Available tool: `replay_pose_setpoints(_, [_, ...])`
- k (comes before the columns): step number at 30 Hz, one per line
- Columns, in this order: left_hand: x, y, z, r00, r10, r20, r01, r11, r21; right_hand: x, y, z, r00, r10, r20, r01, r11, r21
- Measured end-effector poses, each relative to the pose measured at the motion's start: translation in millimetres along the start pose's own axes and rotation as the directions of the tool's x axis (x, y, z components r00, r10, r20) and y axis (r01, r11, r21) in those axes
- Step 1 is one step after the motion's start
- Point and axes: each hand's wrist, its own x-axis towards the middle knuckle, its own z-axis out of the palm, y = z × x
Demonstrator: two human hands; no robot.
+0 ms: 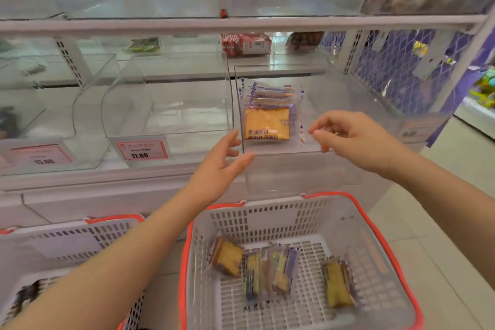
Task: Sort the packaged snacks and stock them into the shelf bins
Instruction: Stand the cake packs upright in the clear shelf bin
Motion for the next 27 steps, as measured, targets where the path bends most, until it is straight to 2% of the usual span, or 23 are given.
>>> replay_pose_setpoints(2, [-18.1, -8.2, 9.8, 0.995, -0.061, -0.083, 0.056, 0.997, -0.056, -28.0, 1.2, 11.9, 0.992, 0.006, 0.128, -0.011, 0.999, 0.04])
replay_pose_setpoints(5, [-42.0, -29.9, 27.7, 0.966, -0.205, -0.158, 0.193, 0.977, -0.089, -49.3, 27.7, 46.5, 0.942, 0.132, 0.308, -0.114, 0.991, -0.077])
replay_pose_setpoints(7, [-52.8, -48.8, 37.9, 0.941, -0.315, -0.126, 0.317, 0.948, 0.004, -56.5, 54.5, 74.9, 0.878, 0.248, 0.409, -0.204, 0.968, -0.147])
replay_pose_setpoints(9, [-60.0, -69.4, 43.4, 0.93, -0.368, -0.026, 0.365, 0.906, 0.213, -62.5, 84.7, 106.0, 0.799, 0.36, 0.481, -0.283, 0.932, -0.226])
replay_pose_setpoints(11, [-66.5, -89.3, 44.2, 0.921, -0.357, 0.158, 0.228, 0.82, 0.525, -67.7, 111.5, 137.1, 0.715, 0.469, 0.519, -0.352, 0.882, -0.312])
replay_pose_setpoints(13, [-73.3, -107.0, 44.7, 0.865, -0.375, 0.333, -0.031, 0.623, 0.782, -73.5, 132.4, 167.6, 0.616, 0.556, 0.558, -0.417, 0.831, -0.368])
replay_pose_setpoints(15, [-78.1, -121.0, 49.1, 0.786, -0.447, 0.427, -0.213, 0.453, 0.866, -78.0, 148.9, 194.4, 0.547, 0.613, 0.57, -0.451, 0.789, -0.416])
replay_pose_setpoints(16, [-79.2, -126.9, 54.1, 0.752, -0.476, 0.456, -0.262, 0.419, 0.87, -79.9, 158.0, 207.5, 0.526, 0.633, 0.567, -0.45, 0.773, -0.446])
replay_pose_setpoints(20, [-79.4, -150.2, 80.7, 0.666, -0.532, 0.523, -0.307, 0.444, 0.842, -87.9, 194.9, 263.7, 0.431, 0.718, 0.546, -0.403, 0.695, -0.595])
replay_pose_setpoints(22, [-79.7, -162.4, 92.6, 0.633, -0.548, 0.546, -0.311, 0.466, 0.828, -92.1, 204.8, 289.5, 0.411, 0.742, 0.53, -0.404, 0.67, -0.623])
replay_pose_setpoints(24, [-79.6, -174.7, 100.2, 0.6, -0.563, 0.568, -0.321, 0.481, 0.816, -93.2, 213.4, 313.3, 0.405, 0.727, 0.554, -0.463, 0.686, -0.562])
replay_pose_setpoints(26, [-79.0, -186.4, 102.1, 0.575, -0.575, 0.582, -0.316, 0.5, 0.806, -96.5, 222.2, 336.1, 0.365, 0.724, 0.585, -0.635, 0.653, -0.412])
replay_pose_setpoints(27, [-78.3, -191.5, 101.5, 0.565, -0.579, 0.588, -0.308, 0.513, 0.801, -99.9, 223.7, 345.1, 0.343, 0.732, 0.589, -0.728, 0.603, -0.326])
